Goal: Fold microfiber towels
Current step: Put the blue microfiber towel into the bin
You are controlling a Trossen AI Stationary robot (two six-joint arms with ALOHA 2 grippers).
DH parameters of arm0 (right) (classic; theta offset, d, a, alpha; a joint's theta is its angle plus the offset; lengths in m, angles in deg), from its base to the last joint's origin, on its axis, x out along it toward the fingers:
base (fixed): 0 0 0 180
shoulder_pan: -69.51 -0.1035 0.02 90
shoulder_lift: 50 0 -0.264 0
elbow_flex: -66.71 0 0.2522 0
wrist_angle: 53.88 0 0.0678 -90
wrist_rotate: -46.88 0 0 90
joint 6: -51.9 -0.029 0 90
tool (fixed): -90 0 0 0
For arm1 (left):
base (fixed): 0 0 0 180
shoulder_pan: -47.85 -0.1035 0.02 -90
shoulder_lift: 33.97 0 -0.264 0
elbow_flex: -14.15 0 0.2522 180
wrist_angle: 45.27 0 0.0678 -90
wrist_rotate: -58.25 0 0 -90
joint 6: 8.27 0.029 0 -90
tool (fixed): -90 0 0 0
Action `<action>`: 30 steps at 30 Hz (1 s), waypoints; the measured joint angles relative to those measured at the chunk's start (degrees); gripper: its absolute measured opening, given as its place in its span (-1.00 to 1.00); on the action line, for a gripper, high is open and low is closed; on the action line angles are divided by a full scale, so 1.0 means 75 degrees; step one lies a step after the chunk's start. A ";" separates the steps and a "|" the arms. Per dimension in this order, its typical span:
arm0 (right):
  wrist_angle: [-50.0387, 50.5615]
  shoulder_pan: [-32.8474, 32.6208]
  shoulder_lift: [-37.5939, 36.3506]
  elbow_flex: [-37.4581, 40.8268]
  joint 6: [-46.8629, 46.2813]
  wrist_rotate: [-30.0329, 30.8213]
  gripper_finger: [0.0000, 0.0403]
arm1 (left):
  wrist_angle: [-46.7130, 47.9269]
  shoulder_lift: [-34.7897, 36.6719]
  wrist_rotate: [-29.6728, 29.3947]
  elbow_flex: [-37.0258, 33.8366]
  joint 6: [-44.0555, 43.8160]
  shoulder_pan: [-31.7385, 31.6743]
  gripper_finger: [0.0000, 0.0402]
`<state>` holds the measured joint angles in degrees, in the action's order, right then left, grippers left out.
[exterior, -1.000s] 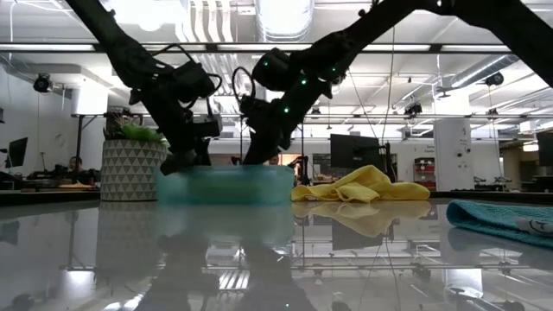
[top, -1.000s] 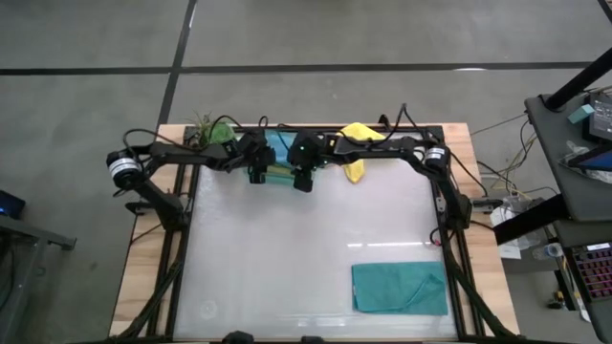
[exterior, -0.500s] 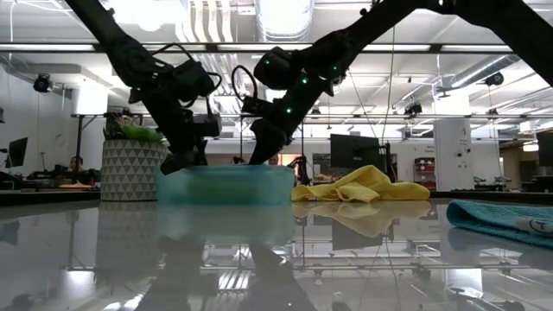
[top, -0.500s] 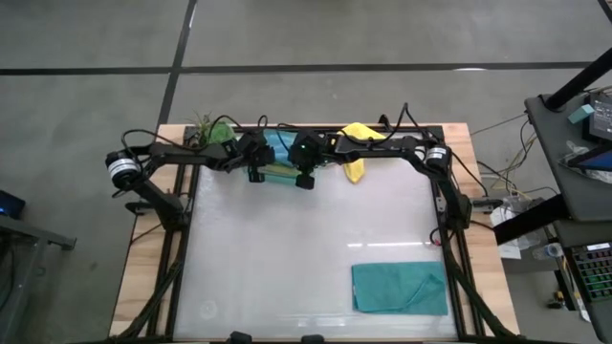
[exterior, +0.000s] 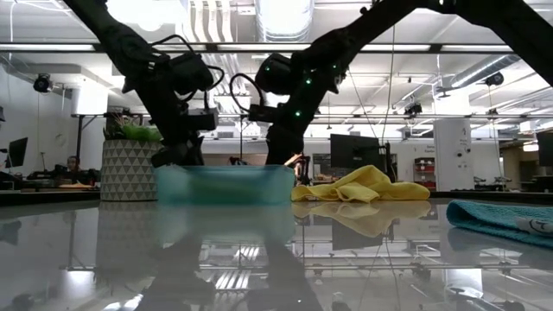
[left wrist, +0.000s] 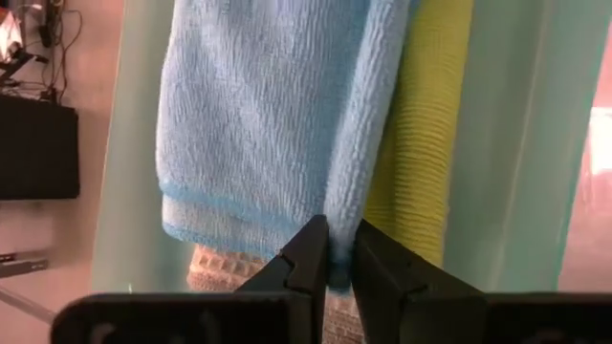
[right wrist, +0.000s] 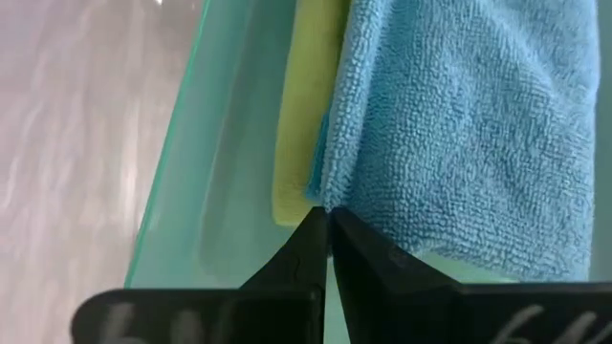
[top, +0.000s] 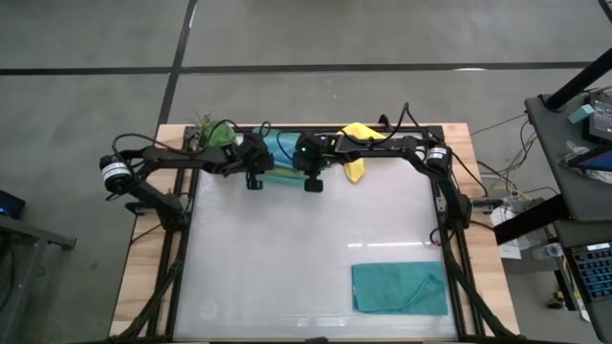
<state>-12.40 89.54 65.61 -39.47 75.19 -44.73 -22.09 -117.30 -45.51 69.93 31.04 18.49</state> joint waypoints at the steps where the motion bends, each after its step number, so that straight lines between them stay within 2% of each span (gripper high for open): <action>1: 0.0127 0.0000 0.0000 -0.0027 0.0037 -0.0058 -0.96 | 0.0016 0.0000 -0.0016 -0.0008 -0.0003 0.0018 -0.85; 13: 0.0522 0.0004 -0.0022 -0.0280 0.0105 -0.0511 -0.93 | 0.0432 0.0096 -0.0023 0.0084 -0.0210 0.0031 -0.85; 18: 0.0497 0.0032 -0.0087 -0.0280 0.0072 -0.0662 -0.74 | 0.1056 0.0395 -0.0023 0.0210 -0.0407 0.0027 -0.73; 26: 0.1146 0.0052 -0.0125 -0.0583 0.0080 -0.0646 -0.37 | 0.1063 0.1105 0.0007 0.0210 -0.0261 0.0028 -0.41; 28: 0.1304 0.0054 -0.0125 -0.0712 0.0169 -0.0647 -0.32 | 0.1009 0.1322 0.0190 0.0210 -0.0245 0.0025 -0.39; 30: 0.1340 0.0070 -0.0125 -0.0820 0.0244 -0.0647 -0.29 | 0.0976 0.1484 0.0759 0.0210 -0.0366 0.0002 -0.40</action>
<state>-2.35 90.07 64.67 -45.62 77.02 -49.58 -14.78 -106.17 -39.82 71.50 28.30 18.51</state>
